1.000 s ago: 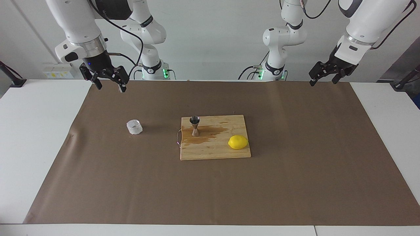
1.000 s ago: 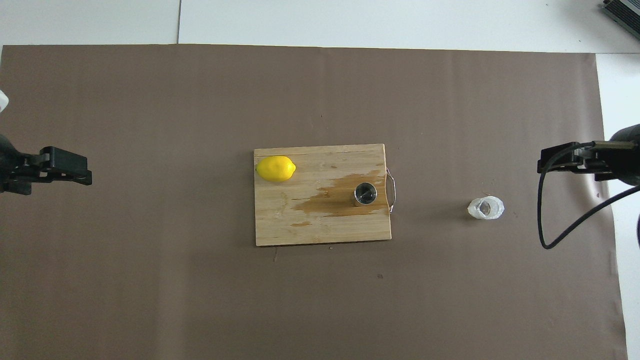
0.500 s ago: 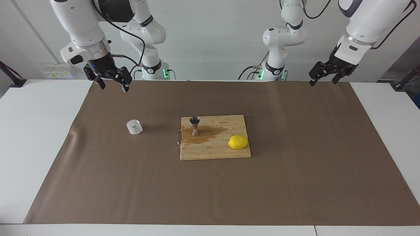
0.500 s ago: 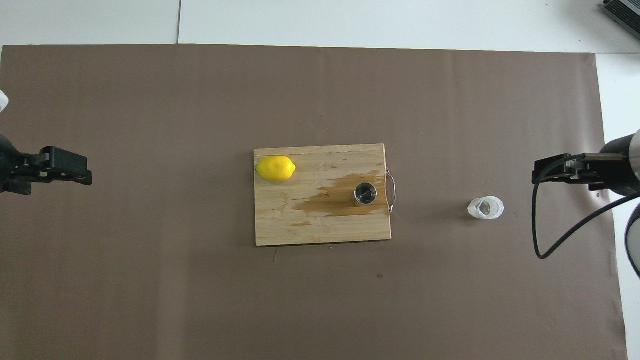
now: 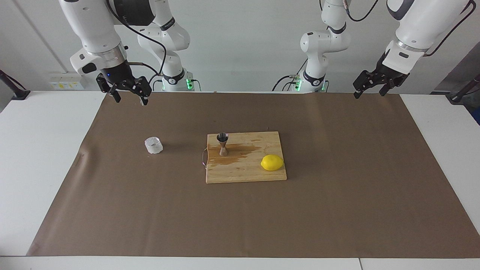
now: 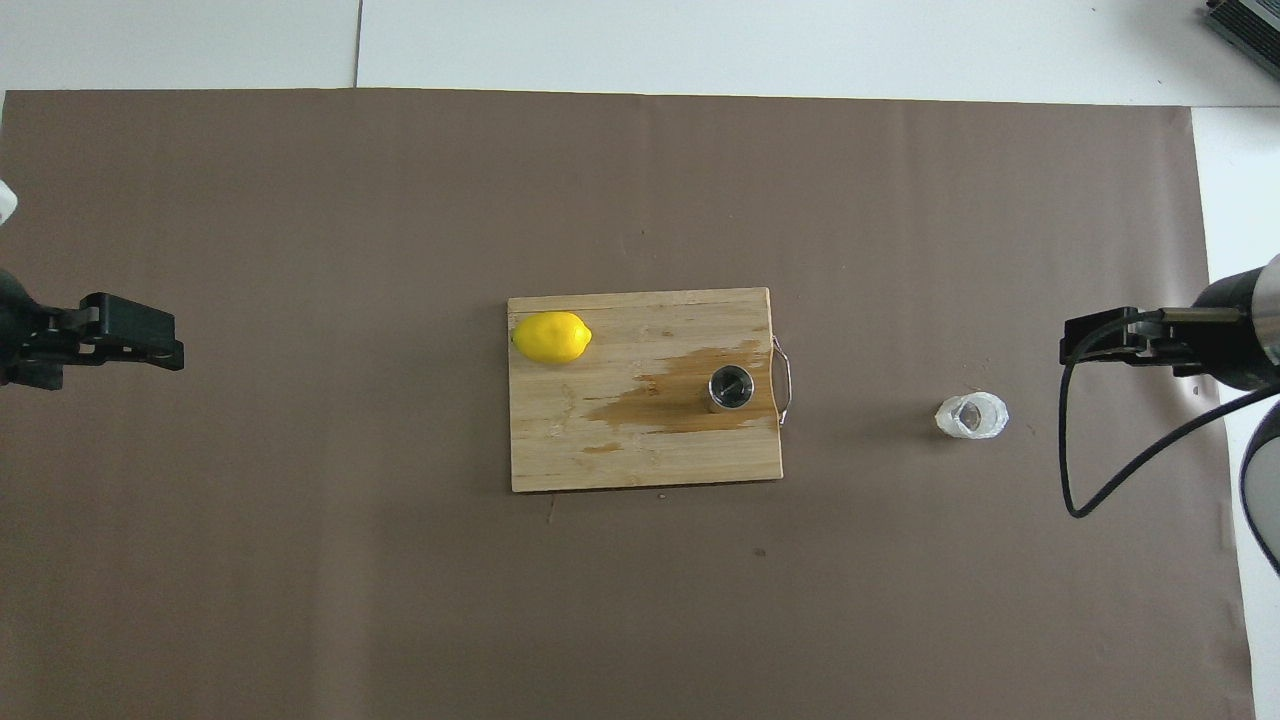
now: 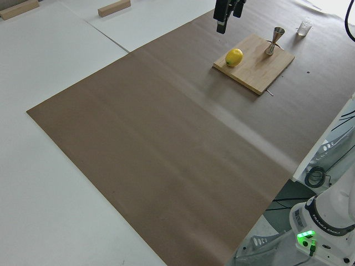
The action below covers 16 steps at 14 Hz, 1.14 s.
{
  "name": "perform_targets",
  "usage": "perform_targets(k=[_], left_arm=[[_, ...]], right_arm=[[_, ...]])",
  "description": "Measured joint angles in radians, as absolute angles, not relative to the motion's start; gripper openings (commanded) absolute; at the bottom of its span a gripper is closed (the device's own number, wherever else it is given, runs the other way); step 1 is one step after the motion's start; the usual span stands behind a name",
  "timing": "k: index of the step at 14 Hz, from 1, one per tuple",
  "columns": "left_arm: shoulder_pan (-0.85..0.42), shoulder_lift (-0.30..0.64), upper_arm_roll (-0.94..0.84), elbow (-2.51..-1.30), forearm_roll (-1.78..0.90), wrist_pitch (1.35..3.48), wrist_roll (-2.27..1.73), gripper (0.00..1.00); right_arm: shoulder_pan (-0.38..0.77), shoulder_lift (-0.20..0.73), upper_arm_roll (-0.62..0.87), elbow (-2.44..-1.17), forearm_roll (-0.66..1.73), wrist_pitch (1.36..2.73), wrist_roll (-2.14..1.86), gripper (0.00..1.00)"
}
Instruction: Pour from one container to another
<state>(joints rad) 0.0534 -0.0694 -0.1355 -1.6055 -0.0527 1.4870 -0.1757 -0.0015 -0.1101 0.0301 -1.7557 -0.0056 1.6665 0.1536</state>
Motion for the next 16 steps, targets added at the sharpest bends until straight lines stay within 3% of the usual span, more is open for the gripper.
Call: perform_targets(k=[5,10,16], left_arm=[[0.053,-0.069,-0.135,-1.605,-0.053,1.487,-0.176,1.0],[0.053,-0.069,-0.135,-1.605,-0.053,1.487,-0.176,1.0],[0.053,-0.069,-0.135,-1.605,-0.053,1.487,-0.176,1.0]], right_arm=[[-0.001,-0.095,0.03,-1.718,-0.013,1.669,0.154,1.0],[-0.002,-0.018,0.03,-1.605,-0.018,1.625,0.154,1.0],[-0.002,-0.003,0.032,-1.595,-0.018,1.583,0.154,1.0]])
